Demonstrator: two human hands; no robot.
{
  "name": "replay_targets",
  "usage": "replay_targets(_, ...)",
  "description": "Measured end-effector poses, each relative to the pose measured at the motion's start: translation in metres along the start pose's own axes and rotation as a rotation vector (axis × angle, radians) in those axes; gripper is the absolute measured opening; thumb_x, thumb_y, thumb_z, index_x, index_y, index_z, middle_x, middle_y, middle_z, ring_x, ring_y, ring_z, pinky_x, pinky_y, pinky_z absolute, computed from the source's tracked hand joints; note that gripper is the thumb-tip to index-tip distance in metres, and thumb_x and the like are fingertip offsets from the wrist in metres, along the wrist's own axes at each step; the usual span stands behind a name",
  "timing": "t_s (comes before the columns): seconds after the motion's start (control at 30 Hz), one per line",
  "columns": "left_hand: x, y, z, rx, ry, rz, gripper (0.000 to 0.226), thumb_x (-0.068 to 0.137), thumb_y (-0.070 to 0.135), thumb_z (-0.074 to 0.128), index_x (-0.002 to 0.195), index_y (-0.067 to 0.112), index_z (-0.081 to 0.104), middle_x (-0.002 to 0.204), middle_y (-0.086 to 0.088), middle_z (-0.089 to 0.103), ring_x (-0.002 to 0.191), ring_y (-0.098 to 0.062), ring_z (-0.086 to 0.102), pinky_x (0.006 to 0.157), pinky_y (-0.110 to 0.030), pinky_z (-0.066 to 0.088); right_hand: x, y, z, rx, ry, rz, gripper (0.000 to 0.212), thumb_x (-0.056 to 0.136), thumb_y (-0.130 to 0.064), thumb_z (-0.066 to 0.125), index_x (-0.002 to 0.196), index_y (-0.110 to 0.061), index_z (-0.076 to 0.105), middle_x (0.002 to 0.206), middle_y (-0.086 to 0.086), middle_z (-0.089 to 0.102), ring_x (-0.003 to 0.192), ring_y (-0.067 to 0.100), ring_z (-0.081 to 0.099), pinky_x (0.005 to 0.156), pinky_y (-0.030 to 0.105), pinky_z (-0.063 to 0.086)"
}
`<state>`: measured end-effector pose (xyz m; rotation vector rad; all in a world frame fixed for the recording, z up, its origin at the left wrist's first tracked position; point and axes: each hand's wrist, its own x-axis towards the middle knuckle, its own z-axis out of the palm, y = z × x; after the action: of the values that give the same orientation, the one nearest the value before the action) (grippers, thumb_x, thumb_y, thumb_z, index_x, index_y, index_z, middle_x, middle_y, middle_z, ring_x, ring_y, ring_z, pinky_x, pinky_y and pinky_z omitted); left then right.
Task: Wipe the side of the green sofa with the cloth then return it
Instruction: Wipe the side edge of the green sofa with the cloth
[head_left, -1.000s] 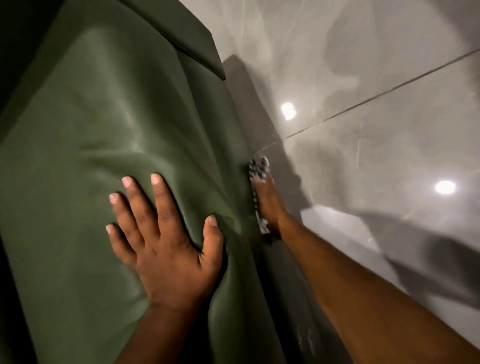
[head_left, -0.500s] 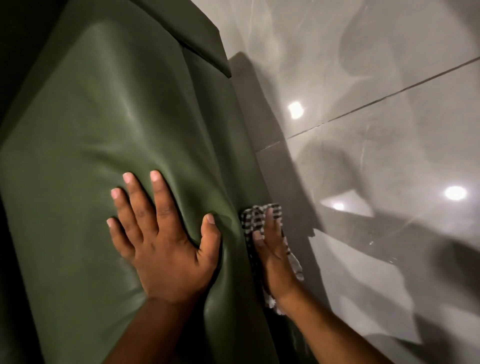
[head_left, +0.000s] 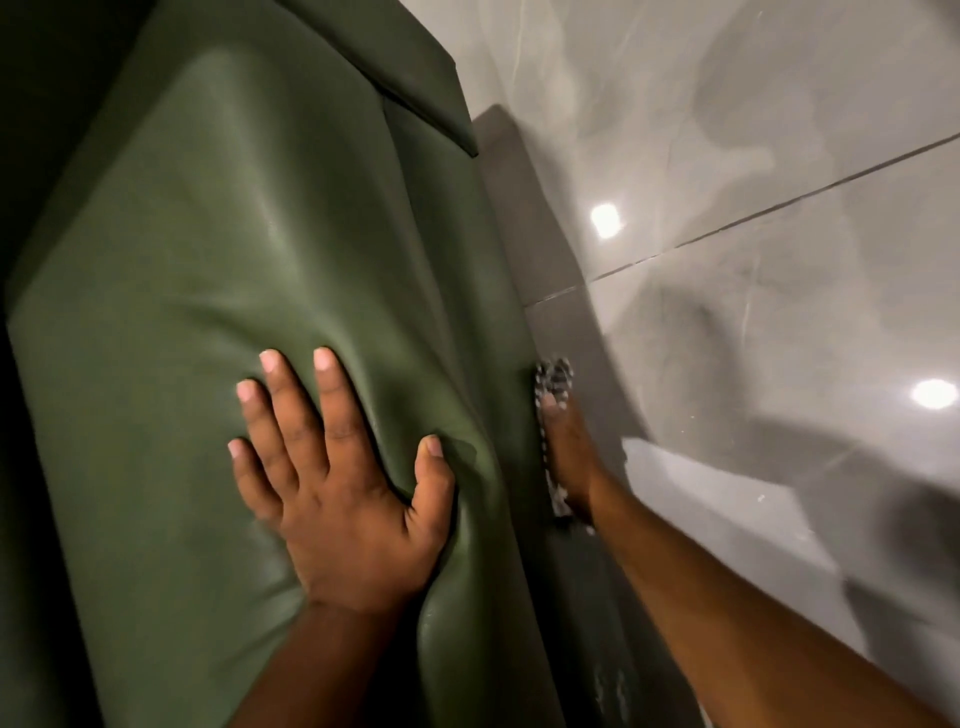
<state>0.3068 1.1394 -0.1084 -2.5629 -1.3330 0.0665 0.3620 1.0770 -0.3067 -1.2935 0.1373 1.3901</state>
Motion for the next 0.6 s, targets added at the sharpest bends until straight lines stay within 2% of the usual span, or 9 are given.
replay_targets(0.03,0.0,0.001,0.0,-0.009,-0.002,-0.002,0.089,0.083,0.062,0.038,0.157,0.025,0.006,0.166,-0.014,0.011,0.154,-0.032,0.006,0.122,-0.054,0.006,-0.016,0.012,-0.004,0.056,0.018,0.062,0.066,0.093,-0.062,0.034,0.15,-0.035,0.016,0.156,-0.019,0.017,0.146,0.008,0.019,0.118,0.029,0.014)
replay_targets(0.1,-0.001,0.003,-0.002,-0.034,-0.021,-0.017,0.089,0.083,0.063,0.037,0.157,0.025,0.006,0.166,-0.013,0.009,0.154,-0.031,0.004,0.122,-0.053,0.005,-0.05,0.034,-0.01,0.1,0.056,0.156,0.088,0.074,-0.083,0.036,0.148,-0.039,0.021,0.156,-0.015,0.026,0.141,0.005,0.025,0.121,0.037,0.017)
replay_targets(0.17,0.001,0.006,-0.008,-0.026,-0.046,-0.033,0.09,0.082,0.064,0.036,0.157,0.024,0.007,0.166,-0.012,0.008,0.154,-0.031,0.004,0.122,-0.053,0.005,-0.072,0.041,-0.008,0.109,0.036,0.152,0.093,0.067,-0.087,0.038,0.147,-0.042,0.022,0.155,-0.017,0.026,0.142,0.007,0.024,0.123,0.046,0.018)
replay_targets(0.23,0.0,0.008,-0.016,-0.006,-0.094,-0.037,0.09,0.082,0.065,0.034,0.157,0.023,0.008,0.167,-0.01,0.006,0.154,-0.031,0.002,0.122,-0.053,0.005,-0.084,0.035,0.0,0.123,0.016,0.089,0.086,0.077,-0.075,0.04,0.151,-0.036,0.017,0.162,-0.01,0.019,0.148,0.012,0.019,0.124,0.048,0.015)
replay_targets(0.3,-0.001,0.007,-0.024,-0.015,-0.146,-0.026,0.091,0.082,0.067,0.033,0.157,0.024,0.006,0.167,-0.008,0.003,0.154,-0.029,0.001,0.122,-0.053,0.005,-0.085,0.027,0.006,0.024,0.007,-0.028,0.067,0.095,-0.054,0.036,0.152,-0.027,0.014,0.165,-0.003,0.011,0.151,0.015,0.009,0.125,0.045,0.008)
replay_targets(0.4,-0.024,-0.003,-0.042,-0.066,-0.221,0.042,0.09,0.083,0.068,0.03,0.157,0.027,0.002,0.167,-0.005,-0.003,0.154,-0.027,-0.003,0.122,-0.052,0.004,-0.083,0.031,0.004,-0.073,-0.021,-0.161,0.057,0.102,-0.035,0.032,0.152,-0.02,0.01,0.165,0.0,0.006,0.151,0.014,0.004,0.125,0.04,0.004)
replay_targets(0.47,-0.061,-0.008,-0.053,-0.111,-0.283,0.083,0.089,0.082,0.068,0.028,0.157,0.03,-0.001,0.167,-0.003,-0.007,0.154,-0.025,-0.006,0.123,-0.05,0.003,-0.088,0.051,-0.006,-0.134,-0.006,-0.136,0.057,0.103,-0.032,0.032,0.152,-0.017,0.007,0.165,0.003,0.003,0.151,0.016,0.003,0.125,0.037,0.002)
replay_targets(0.53,-0.109,-0.015,-0.063,-0.132,-0.301,0.098,0.087,0.082,0.068,0.031,0.157,0.032,0.001,0.167,-0.002,-0.007,0.154,-0.025,-0.006,0.123,-0.049,0.003,-0.11,0.079,-0.018,-0.175,0.009,-0.024,0.059,0.103,-0.03,0.032,0.152,-0.012,0.004,0.165,0.008,0.0,0.152,0.02,0.0,0.125,0.038,0.002)
replay_targets(0.6,-0.145,-0.016,-0.066,-0.166,-0.282,0.072,0.085,0.084,0.066,0.034,0.157,0.032,0.008,0.167,-0.004,-0.001,0.154,-0.027,-0.003,0.123,-0.053,0.006,-0.151,0.116,-0.035,-0.112,0.044,0.106,0.058,0.102,-0.03,0.034,0.152,-0.013,0.01,0.164,0.012,0.009,0.151,0.022,0.011,0.124,0.04,0.01)
